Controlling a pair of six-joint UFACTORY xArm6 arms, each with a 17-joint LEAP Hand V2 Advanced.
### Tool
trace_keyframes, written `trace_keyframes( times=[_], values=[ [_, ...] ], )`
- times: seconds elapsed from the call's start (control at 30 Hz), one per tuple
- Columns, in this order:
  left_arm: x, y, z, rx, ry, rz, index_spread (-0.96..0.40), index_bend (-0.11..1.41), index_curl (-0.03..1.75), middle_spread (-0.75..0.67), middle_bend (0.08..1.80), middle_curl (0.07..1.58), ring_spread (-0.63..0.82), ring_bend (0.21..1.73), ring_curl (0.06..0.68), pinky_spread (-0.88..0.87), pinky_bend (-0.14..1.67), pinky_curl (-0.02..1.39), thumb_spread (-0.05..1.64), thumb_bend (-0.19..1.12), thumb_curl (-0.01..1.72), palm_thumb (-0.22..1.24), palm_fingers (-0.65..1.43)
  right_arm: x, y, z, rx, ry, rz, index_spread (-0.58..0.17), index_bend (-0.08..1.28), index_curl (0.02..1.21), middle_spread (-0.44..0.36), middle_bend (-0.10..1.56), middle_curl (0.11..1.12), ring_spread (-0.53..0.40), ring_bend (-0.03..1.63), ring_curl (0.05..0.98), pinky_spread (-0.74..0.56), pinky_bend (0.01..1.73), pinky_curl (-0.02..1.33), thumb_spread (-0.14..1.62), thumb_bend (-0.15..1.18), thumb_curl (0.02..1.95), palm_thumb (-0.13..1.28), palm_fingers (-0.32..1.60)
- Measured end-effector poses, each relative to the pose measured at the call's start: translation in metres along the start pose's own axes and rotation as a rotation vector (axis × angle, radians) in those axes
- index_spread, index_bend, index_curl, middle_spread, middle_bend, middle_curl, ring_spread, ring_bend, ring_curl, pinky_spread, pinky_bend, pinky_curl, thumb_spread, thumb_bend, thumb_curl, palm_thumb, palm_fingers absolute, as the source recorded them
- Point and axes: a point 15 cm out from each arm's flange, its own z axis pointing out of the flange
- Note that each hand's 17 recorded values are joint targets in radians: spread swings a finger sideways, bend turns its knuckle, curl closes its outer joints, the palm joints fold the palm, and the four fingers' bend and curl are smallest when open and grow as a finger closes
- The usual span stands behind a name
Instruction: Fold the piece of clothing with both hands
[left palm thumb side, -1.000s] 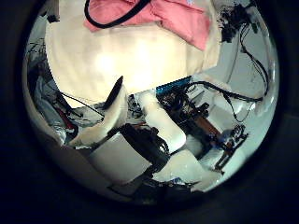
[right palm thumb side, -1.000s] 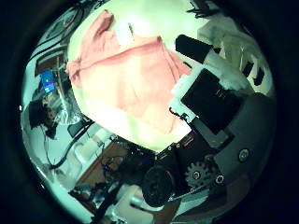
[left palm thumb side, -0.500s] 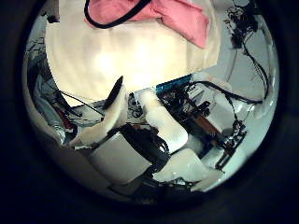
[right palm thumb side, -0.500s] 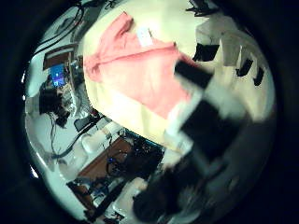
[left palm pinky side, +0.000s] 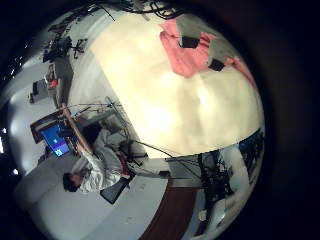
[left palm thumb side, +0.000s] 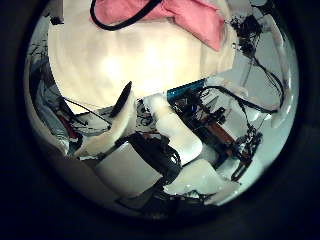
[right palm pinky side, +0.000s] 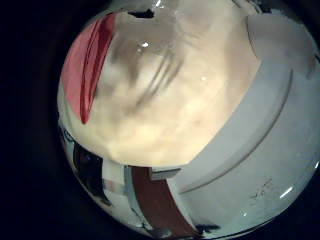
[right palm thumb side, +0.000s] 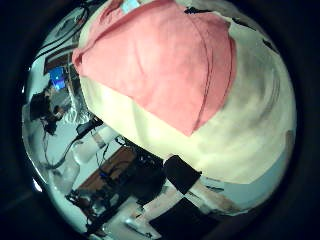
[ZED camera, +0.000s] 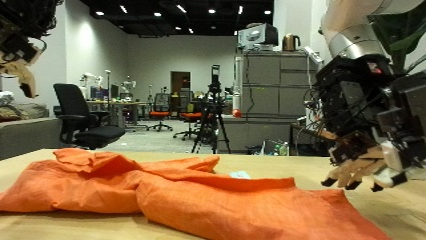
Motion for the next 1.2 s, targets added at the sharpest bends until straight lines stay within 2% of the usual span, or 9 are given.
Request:
trace_keyframes(
  times=[0.23,0.6,0.73,0.83,0.87,0.9,1.03,1.07,1.2],
  values=[
    [0.001,-0.003,0.001,-0.005,0.002,0.005,-0.03,0.16,0.31,-0.10,0.31,0.43,-0.08,0.71,0.270,0.00,0.43,0.37,1.07,-0.02,0.31,0.49,0.25,0.005,0.003,0.011,-0.038,0.033,-0.014,-0.393,0.27,0.40,-0.028,0.35,0.36,0.112,0.49,0.281,0.25,0.45,0.32,0.96,-0.03,0.35,0.55,0.04],
    [0.002,-0.001,0.004,-0.008,0.007,0.003,-0.03,0.16,0.31,-0.10,0.31,0.42,-0.08,0.71,0.271,-0.01,0.43,0.37,1.07,-0.02,0.31,0.49,0.25,0.000,-0.024,0.050,-0.058,0.033,-0.041,-0.359,0.19,0.37,-0.023,0.25,0.34,0.146,0.38,0.242,0.25,0.36,0.29,0.95,-0.03,0.34,0.56,0.11],
    [0.001,-0.001,0.004,-0.009,0.004,0.001,-0.03,0.16,0.31,-0.10,0.31,0.42,-0.08,0.71,0.270,-0.01,0.43,0.37,1.07,-0.02,0.31,0.49,0.25,-0.006,-0.030,0.055,-0.078,0.045,-0.062,-0.323,0.23,0.38,-0.056,0.37,0.37,0.065,0.41,0.231,0.23,0.23,0.25,0.93,-0.01,0.35,0.62,0.37],
    [0.002,-0.001,0.002,-0.003,0.004,0.001,-0.03,0.16,0.31,-0.10,0.32,0.42,-0.08,0.71,0.270,-0.01,0.43,0.37,1.07,-0.02,0.31,0.49,0.25,0.001,-0.029,0.055,-0.083,0.061,-0.060,-0.361,0.31,0.41,-0.135,0.51,0.42,-0.104,0.57,0.269,0.10,0.15,0.20,0.92,-0.01,0.36,0.67,0.70],
    [0.002,-0.001,0.002,-0.002,0.004,0.001,-0.03,0.16,0.31,-0.10,0.32,0.42,-0.08,0.71,0.270,-0.01,0.43,0.37,1.07,-0.02,0.31,0.49,0.25,0.004,-0.028,0.054,-0.080,0.061,-0.055,-0.378,0.31,0.42,-0.160,0.53,0.44,-0.154,0.63,0.282,0.04,0.18,0.19,0.92,-0.02,0.36,0.68,0.79],
    [0.002,0.000,0.001,-0.001,0.003,0.002,-0.03,0.16,0.31,-0.10,0.31,0.42,-0.08,0.71,0.270,-0.01,0.43,0.37,1.07,-0.02,0.31,0.49,0.25,0.006,-0.028,0.051,-0.071,0.060,-0.050,-0.402,0.31,0.43,-0.191,0.57,0.46,-0.223,0.73,0.314,-0.11,0.27,0.20,0.92,-0.01,0.36,0.70,1.02],
    [0.004,-0.001,0.001,-0.001,0.002,0.004,-0.03,0.17,0.31,-0.10,0.32,0.42,-0.08,0.71,0.268,-0.01,0.42,0.37,1.07,-0.02,0.31,0.49,0.26,0.010,-0.028,0.044,-0.048,0.061,-0.036,-0.431,0.42,0.53,-0.224,0.69,0.54,-0.284,0.90,0.417,-0.40,0.57,0.30,0.92,-0.01,0.38,0.76,1.37],
    [0.004,-0.001,0.001,-0.002,0.003,0.004,-0.04,0.17,0.32,-0.10,0.31,0.42,-0.08,0.71,0.267,-0.01,0.42,0.37,1.07,-0.02,0.31,0.49,0.26,0.012,-0.027,0.042,-0.042,0.058,-0.028,-0.425,0.50,0.56,-0.222,0.75,0.56,-0.277,0.93,0.437,-0.42,0.67,0.34,0.92,-0.01,0.38,0.78,1.48],
    [0.003,-0.001,0.002,-0.005,0.000,0.002,-0.04,0.18,0.32,-0.10,0.31,0.42,-0.08,0.70,0.262,-0.02,0.41,0.36,1.07,-0.02,0.31,0.49,0.27,0.024,-0.026,0.034,-0.007,0.049,0.004,-0.405,0.70,0.67,-0.199,0.94,0.64,-0.265,1.06,0.501,-0.43,0.92,0.45,0.94,0.00,0.40,0.85,1.44]
  ],
)
